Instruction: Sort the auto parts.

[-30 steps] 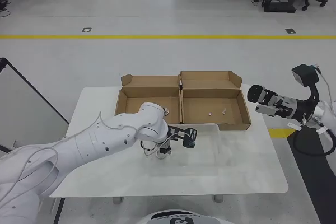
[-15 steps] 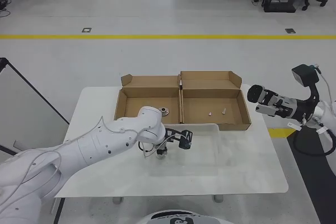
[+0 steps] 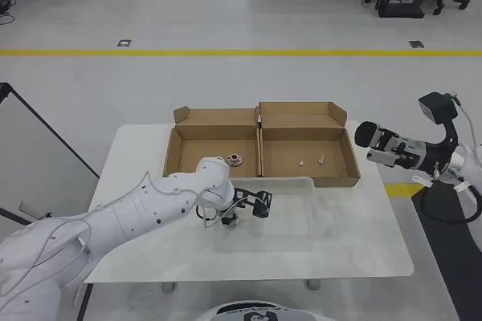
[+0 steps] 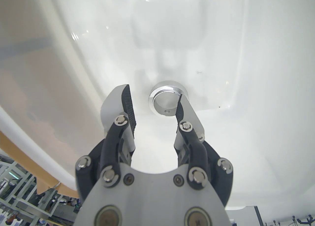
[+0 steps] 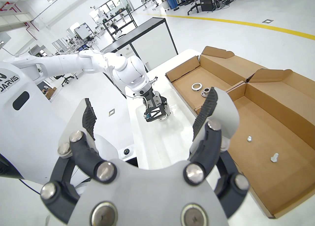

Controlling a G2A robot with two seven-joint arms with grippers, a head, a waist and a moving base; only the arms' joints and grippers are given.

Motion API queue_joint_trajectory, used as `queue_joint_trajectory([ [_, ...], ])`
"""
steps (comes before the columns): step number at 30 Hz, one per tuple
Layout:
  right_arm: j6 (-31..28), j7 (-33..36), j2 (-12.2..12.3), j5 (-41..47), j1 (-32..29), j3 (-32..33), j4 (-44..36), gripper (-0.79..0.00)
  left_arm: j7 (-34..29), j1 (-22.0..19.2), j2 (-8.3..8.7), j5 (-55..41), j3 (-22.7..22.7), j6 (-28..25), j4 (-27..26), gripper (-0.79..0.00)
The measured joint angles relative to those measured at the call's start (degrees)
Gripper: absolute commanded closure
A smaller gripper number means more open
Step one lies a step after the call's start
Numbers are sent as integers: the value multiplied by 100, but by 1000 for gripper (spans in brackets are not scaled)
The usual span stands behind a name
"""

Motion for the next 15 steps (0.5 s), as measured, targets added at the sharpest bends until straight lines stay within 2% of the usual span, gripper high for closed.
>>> queue_joint_trajectory([
  [15, 0, 0, 0, 0, 0, 0, 0, -785, 276, -39, -250, 168, 0, -275, 402, -363],
])
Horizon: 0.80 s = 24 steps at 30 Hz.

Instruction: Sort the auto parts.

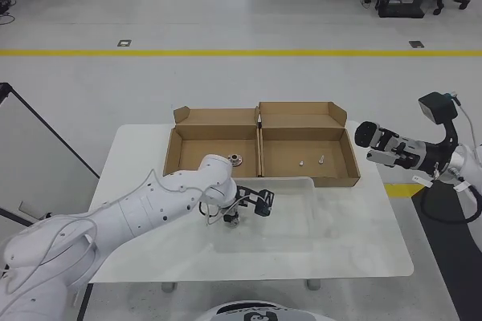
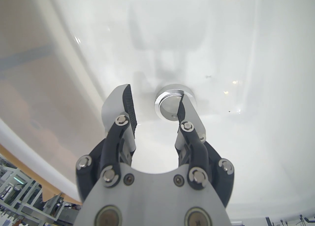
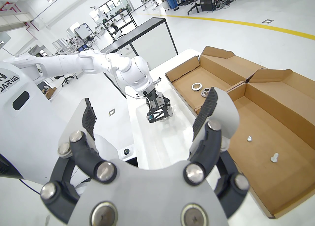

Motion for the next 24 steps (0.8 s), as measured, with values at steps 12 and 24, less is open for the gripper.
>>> queue_joint_trajectory([
  [12, 0, 0, 0, 0, 0, 0, 0, -785, -74, -163, -51, -89, 0, 73, 52, -345],
  [24, 0, 0, 0, 0, 0, 0, 0, -785, -191, -52, -10, -76, 0, 190, 11, -339],
])
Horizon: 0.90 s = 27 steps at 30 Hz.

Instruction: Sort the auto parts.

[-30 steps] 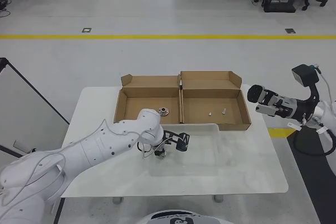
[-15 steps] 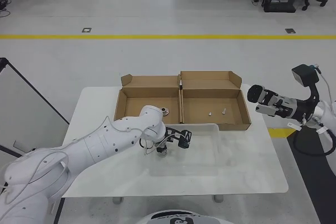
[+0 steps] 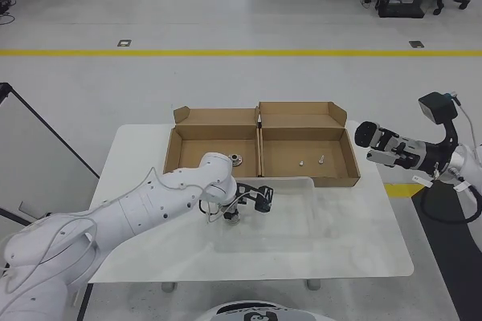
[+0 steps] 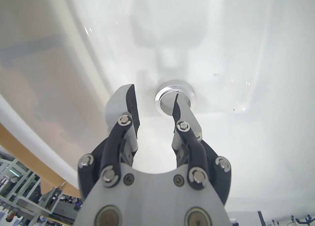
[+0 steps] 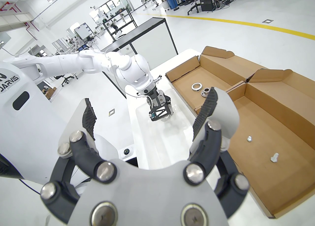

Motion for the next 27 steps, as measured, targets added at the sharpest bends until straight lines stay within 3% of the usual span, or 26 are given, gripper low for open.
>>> queue_joint_trajectory([
  [18, 0, 0, 0, 0, 0, 0, 0, -785, 318, 59, -239, 217, 0, -317, 307, -323],
  [27, 0, 0, 0, 0, 0, 0, 0, -785, 284, 28, -260, 254, 0, -283, 432, -302],
])
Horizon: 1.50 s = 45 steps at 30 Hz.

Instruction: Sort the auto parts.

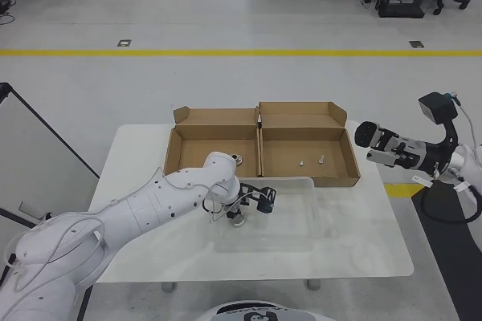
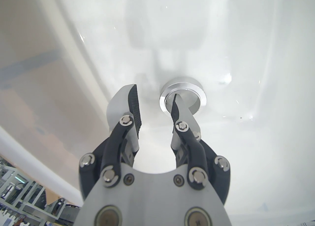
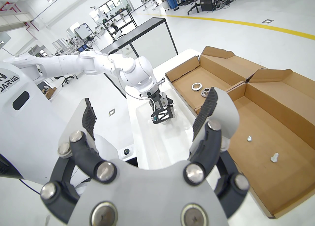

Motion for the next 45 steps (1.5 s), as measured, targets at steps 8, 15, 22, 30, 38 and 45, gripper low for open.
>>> queue_joint_trajectory([
  [8, 0, 0, 0, 0, 0, 0, 0, -785, 4, 71, -2, 25, 0, -3, 34, -259],
  [15, 0, 0, 0, 0, 0, 0, 0, -785, -24, 104, 4, 6, 0, 24, 42, -166],
  [22, 0, 0, 0, 0, 0, 0, 0, -785, -28, 86, 15, -47, 0, 28, -24, 0],
  [30, 0, 0, 0, 0, 0, 0, 0, -785, -177, -431, 48, -475, 0, 178, -580, 0],
  [38, 0, 0, 0, 0, 0, 0, 0, -785, -344, -1096, 160, -1201, -45, 349, -1184, 0],
  [45, 0, 0, 0, 0, 0, 0, 0, -785, 10, -1092, 413, -887, -553, 396, -1666, 0],
])
